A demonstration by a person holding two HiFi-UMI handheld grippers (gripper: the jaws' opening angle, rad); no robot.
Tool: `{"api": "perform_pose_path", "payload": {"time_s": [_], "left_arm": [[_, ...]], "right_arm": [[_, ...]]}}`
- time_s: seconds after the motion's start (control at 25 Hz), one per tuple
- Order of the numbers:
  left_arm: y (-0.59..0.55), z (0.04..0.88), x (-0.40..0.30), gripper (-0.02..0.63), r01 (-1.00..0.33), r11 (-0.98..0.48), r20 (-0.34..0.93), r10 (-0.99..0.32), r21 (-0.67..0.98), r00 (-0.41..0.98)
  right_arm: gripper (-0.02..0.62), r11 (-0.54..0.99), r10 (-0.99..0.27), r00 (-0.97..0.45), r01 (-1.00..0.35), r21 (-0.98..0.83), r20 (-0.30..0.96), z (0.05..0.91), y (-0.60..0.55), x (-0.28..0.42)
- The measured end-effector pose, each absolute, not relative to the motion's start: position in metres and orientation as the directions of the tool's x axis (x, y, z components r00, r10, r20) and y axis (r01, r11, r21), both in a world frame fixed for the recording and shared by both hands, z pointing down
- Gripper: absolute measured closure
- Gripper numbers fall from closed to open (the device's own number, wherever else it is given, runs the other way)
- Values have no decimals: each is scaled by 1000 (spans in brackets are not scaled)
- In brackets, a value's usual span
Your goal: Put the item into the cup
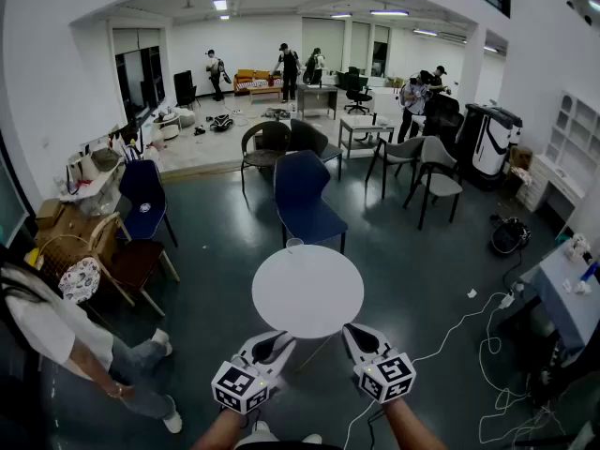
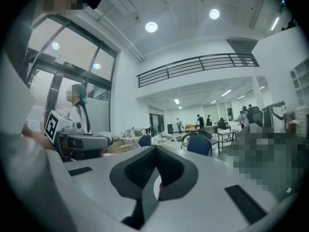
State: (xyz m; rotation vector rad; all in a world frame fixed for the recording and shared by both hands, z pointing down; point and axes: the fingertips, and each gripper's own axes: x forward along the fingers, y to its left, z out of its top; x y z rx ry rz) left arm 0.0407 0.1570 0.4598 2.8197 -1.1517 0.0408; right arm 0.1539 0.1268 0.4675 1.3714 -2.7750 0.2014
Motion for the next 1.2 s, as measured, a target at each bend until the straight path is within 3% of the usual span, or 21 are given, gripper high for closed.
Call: {"api": "perform_pose_path", "payload": {"time_s": [1.2], "left_arm": [[179,469,48,517,-732,-674,95,-726,105,682]], "right_arm": [[578,611,-776,-626,-775,-162,69,478,148,177]]}}
